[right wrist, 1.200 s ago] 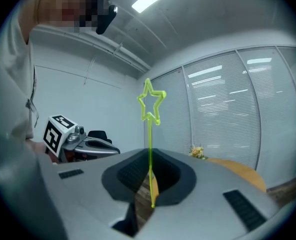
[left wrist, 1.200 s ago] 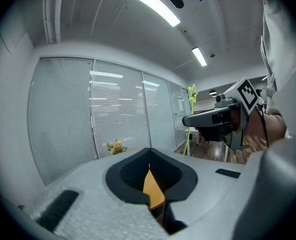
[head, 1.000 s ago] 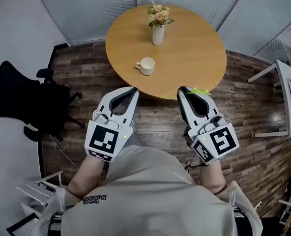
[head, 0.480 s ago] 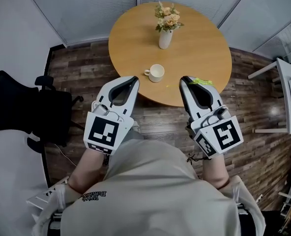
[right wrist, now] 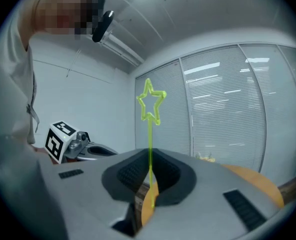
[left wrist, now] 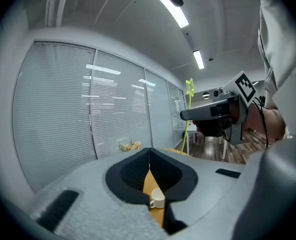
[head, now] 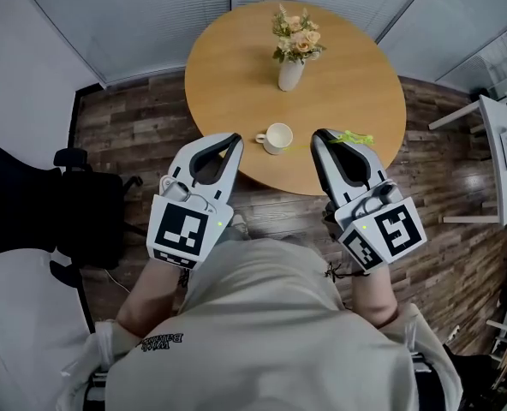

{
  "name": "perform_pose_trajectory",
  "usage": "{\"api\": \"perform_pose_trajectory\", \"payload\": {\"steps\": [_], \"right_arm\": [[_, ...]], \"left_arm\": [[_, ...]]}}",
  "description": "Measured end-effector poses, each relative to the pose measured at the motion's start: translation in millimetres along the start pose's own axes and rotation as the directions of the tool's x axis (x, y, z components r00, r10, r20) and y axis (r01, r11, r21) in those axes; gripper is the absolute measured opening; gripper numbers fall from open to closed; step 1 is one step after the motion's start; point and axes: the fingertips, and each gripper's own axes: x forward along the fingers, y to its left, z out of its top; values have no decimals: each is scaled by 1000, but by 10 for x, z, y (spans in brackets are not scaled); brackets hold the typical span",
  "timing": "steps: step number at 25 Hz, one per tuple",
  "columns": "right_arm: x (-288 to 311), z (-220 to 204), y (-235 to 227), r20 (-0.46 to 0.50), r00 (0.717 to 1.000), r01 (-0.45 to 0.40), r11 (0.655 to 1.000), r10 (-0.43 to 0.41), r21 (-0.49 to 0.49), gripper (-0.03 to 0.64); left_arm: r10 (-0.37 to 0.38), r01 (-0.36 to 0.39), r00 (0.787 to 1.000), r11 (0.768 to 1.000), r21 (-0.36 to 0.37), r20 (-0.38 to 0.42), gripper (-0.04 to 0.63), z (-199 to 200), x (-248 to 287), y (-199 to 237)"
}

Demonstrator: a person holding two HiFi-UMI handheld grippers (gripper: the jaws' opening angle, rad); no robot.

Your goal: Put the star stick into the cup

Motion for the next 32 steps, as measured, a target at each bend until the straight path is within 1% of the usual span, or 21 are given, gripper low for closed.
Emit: {"api": "perform_pose_trajectory", "payload": {"steps": [4, 8, 11, 17, 21, 27, 32], "right_arm": [[145, 12, -101, 3, 1000, 13, 1000, -13, 6, 37], [235, -33, -227, -9, 1000, 22, 1000, -22, -2, 37], [283, -70, -331, -16, 1000, 23, 1000, -23, -8, 37], [354, -64, -541, -18, 1000, -6, 1000, 7, 20, 37], [367, -68, -645, -22, 999, -23, 999, 23, 35, 37], [413, -140, -781, -29, 999, -30, 998, 32, 49, 37], [492, -177, -870, -44, 998, -45, 999, 45, 19, 37]], "left_arm": [[3, -3, 1000, 1000, -6, -8, 23, -74, 119, 180], [5, -5, 1000, 1000, -8, -6, 23, -67, 235, 254], [9, -9, 1000, 1000, -9, -14, 23, -68, 335, 272], [5, -6, 999, 1000, -20, -43, 23, -69, 528, 218], [20, -21, 999, 999, -32, -49, 23, -40, 624, 214], [26, -28, 998, 999, -27, -60, 23, -8, 736, 205], [20, -21, 998, 1000, -15, -53, 23, 80, 807, 192]]}}
